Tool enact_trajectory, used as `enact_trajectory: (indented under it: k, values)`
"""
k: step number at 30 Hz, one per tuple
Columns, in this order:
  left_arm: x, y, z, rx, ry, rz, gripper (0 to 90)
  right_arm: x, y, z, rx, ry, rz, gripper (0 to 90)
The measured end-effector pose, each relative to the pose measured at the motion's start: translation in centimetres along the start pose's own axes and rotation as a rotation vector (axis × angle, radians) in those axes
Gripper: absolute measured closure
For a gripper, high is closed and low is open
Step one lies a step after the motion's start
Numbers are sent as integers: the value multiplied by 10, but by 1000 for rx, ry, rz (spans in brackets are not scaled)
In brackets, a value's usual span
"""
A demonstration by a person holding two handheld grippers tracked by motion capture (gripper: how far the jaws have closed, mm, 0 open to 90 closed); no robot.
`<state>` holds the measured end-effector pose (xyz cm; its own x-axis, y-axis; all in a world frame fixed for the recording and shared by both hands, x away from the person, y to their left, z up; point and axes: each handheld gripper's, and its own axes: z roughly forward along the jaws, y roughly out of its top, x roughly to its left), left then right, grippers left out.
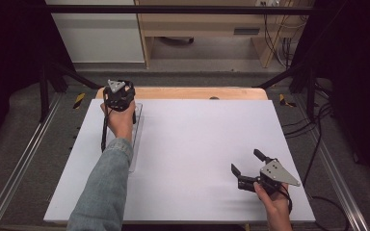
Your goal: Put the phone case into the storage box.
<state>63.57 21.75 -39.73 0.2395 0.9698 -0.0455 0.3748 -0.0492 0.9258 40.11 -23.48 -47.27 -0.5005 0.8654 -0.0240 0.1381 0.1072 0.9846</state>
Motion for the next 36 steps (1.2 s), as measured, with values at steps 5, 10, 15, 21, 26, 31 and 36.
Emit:
enact_trajectory:
  k: [5, 10, 15, 21, 26, 31, 36]
  values:
    - [-1, -1, 2, 5, -4, -5, 851, 0, 0, 0, 4, 0, 3, 48]
    - [0, -2, 3, 8, -10, -12, 851, -1, 0, 0, 2, -1, 6, 48]
    - [0, -4, 5, 12, -15, -24, 849, -1, 0, 0, 4, -1, 3, 48]
    - [0, -4, 6, 18, -19, -15, 850, -1, 0, 0, 7, 0, 8, 48]
    - [-1, -4, 7, 22, -22, -13, 850, -1, 0, 0, 5, 0, 11, 48]
    - [0, -6, 9, 33, -23, -8, 849, 0, 0, 0, 4, 3, 9, 47]
    - [2, -8, 10, 45, -22, 11, 848, -1, 0, 0, 8, 3, 12, 47]
